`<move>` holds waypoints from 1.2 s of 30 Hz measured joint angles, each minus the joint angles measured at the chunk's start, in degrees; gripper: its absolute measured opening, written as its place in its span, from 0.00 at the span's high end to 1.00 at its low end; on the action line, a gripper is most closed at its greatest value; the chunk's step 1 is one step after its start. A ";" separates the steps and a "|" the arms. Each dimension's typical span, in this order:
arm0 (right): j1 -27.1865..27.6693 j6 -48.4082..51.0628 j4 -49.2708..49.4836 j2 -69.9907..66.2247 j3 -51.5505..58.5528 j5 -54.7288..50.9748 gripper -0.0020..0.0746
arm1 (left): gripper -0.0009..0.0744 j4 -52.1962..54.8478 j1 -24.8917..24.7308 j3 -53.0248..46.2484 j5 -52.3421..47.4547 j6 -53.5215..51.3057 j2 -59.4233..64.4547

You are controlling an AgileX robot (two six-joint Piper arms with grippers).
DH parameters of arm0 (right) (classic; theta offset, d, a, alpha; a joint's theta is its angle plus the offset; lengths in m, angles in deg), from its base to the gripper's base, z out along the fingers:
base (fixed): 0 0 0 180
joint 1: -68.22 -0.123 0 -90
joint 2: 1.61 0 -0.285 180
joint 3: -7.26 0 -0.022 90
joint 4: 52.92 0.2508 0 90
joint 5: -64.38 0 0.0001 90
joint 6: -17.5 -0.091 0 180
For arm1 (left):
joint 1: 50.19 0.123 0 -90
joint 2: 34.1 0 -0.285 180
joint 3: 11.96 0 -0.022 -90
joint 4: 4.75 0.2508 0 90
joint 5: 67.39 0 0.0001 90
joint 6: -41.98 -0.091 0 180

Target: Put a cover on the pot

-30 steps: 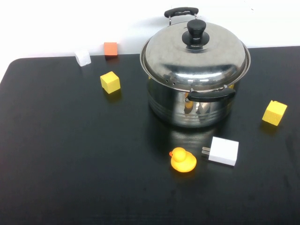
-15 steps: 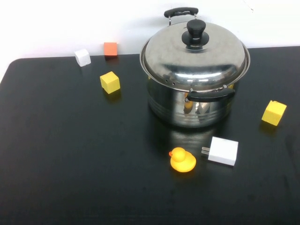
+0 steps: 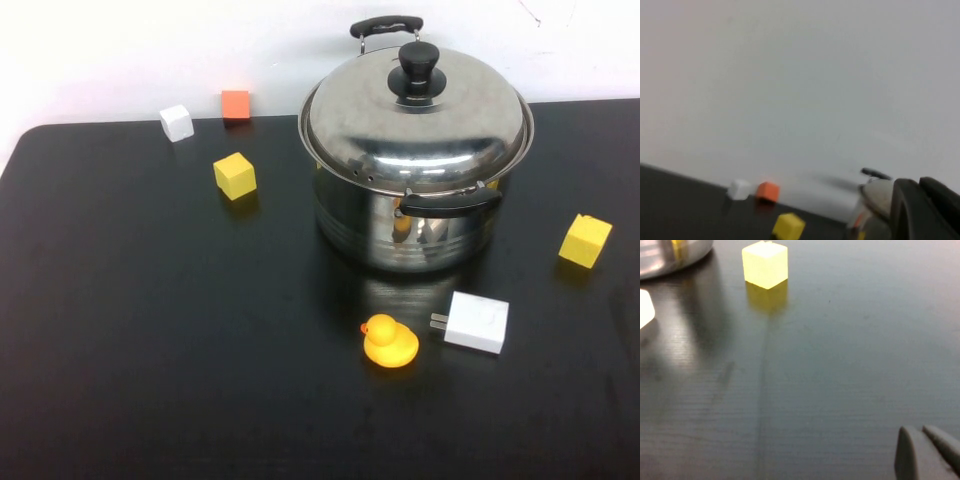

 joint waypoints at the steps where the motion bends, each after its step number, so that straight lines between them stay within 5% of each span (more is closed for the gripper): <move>1: 0.00 0.00 0.00 0.00 0.00 0.00 0.98 | 0.99 -6.43 0.00 -1.20 -0.71 -6.88 0.00; 5: 0.00 0.00 0.00 0.00 0.00 0.00 0.98 | 0.99 -36.15 0.00 -6.17 -3.98 -35.13 0.00; 9: 0.00 0.00 0.00 0.00 0.00 0.00 0.98 | 0.99 -49.19 0.00 -8.48 -11.75 -50.12 0.00; 21: 0.00 0.00 0.00 0.00 0.00 0.00 0.98 | 0.99 -53.06 0.00 -11.21 -23.57 -55.22 0.00; 32: 0.00 0.00 0.00 0.00 0.00 0.00 0.98 | 0.99 -61.49 0.00 -11.21 -24.02 -55.32 0.00; 36: 0.00 0.19 0.00 0.00 0.00 0.00 0.98 | 0.99 -61.61 0.00 -11.11 -24.02 -62.56 0.00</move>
